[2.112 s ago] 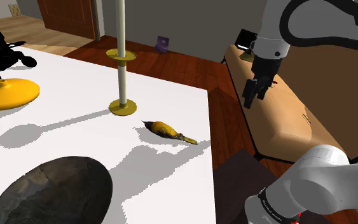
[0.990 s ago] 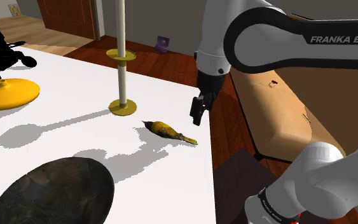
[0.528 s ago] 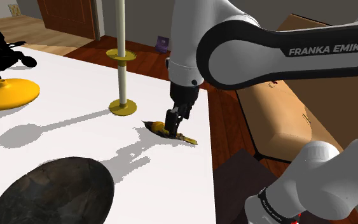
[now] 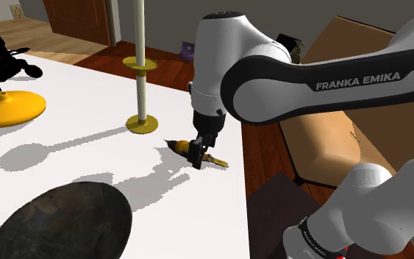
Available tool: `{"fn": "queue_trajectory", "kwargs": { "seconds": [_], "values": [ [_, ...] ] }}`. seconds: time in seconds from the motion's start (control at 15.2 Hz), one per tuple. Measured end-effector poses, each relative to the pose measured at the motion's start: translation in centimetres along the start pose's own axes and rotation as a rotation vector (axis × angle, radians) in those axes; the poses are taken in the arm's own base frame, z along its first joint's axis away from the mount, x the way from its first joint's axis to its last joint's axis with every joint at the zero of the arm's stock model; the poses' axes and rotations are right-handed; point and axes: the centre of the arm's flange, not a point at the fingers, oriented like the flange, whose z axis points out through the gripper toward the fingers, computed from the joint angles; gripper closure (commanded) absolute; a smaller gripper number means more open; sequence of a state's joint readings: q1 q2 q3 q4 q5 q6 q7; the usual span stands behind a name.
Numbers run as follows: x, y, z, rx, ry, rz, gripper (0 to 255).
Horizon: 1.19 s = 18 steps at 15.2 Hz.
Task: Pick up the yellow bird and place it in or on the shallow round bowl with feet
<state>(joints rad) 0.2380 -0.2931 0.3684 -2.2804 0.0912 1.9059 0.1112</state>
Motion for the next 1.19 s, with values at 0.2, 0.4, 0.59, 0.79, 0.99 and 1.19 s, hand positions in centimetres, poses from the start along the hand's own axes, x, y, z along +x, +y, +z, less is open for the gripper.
{"fn": "queue_trajectory", "kwargs": {
  "seconds": [0.2, 0.4, 0.59, 0.79, 0.99, 1.19],
  "values": [
    [-0.03, 0.04, 0.28, 0.0, 0.001, 0.0, 0],
    [-0.04, 0.04, 0.32, 0.0, 0.001, 0.0, 0],
    [-0.04, 0.04, 0.3, 0.0, 0.001, 0.0, 255],
    [-0.04, 0.04, 0.3, 0.0, 0.001, 0.0, 255],
    [-0.05, 0.04, 0.3, 0.0, 0.001, 0.0, 255],
    [-0.06, 0.01, 0.08, 0.0, 0.001, 0.0, 255]
  ]
}}
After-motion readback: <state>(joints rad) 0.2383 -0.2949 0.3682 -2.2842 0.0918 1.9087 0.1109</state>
